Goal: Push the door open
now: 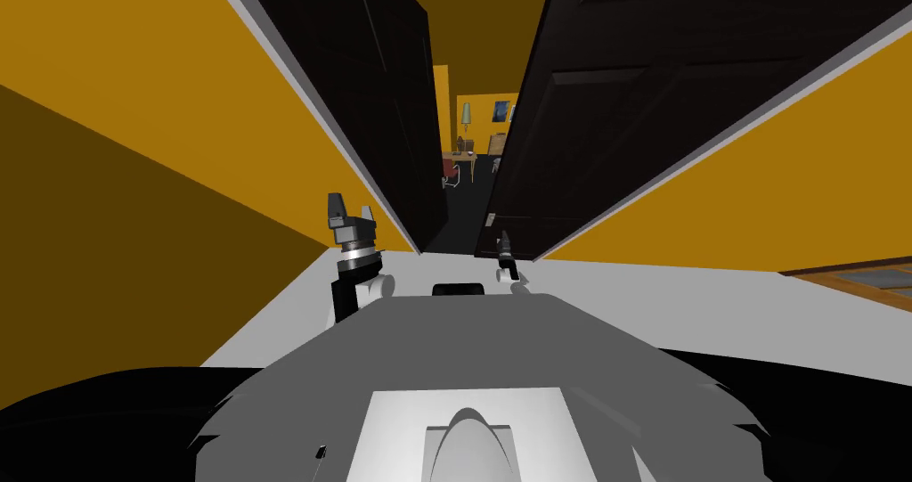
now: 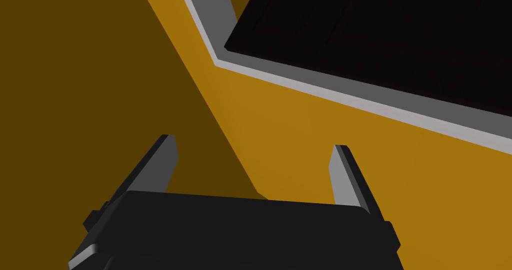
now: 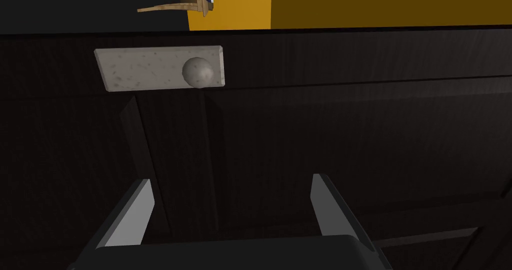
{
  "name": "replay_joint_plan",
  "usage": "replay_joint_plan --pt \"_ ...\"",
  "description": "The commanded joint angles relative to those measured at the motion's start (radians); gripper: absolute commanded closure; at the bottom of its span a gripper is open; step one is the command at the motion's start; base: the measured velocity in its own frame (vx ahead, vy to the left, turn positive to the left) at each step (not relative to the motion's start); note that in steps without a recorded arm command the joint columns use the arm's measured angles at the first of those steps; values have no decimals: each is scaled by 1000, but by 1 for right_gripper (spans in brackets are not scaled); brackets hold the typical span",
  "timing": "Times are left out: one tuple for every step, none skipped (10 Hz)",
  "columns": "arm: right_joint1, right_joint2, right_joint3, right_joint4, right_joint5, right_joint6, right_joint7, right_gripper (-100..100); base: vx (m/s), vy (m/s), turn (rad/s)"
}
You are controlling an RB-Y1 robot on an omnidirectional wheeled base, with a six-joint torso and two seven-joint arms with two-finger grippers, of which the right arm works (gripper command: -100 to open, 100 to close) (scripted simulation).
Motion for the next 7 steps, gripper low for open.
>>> replay_joint_plan --pt "-13 -2 -2 38 -1 -11 2 -100 60 -28 75" --pt "-22 -2 -3 60 -1 -16 4 -100 65 -32 83" --pt "-30 -2 -5 81 -2 -21 6 -100 63 -32 86" --pt "-43 -3 -7 113 -3 -28 9 -100 84 -30 99" --pt "-54 -3 -9 143 -4 -35 12 -100 101 -40 113" --pt "-61 -3 -10 159 -4 -38 14 -100 83 -45 73" --pt "-60 -2 -10 150 -4 -35 14 -100 33 -20 13"
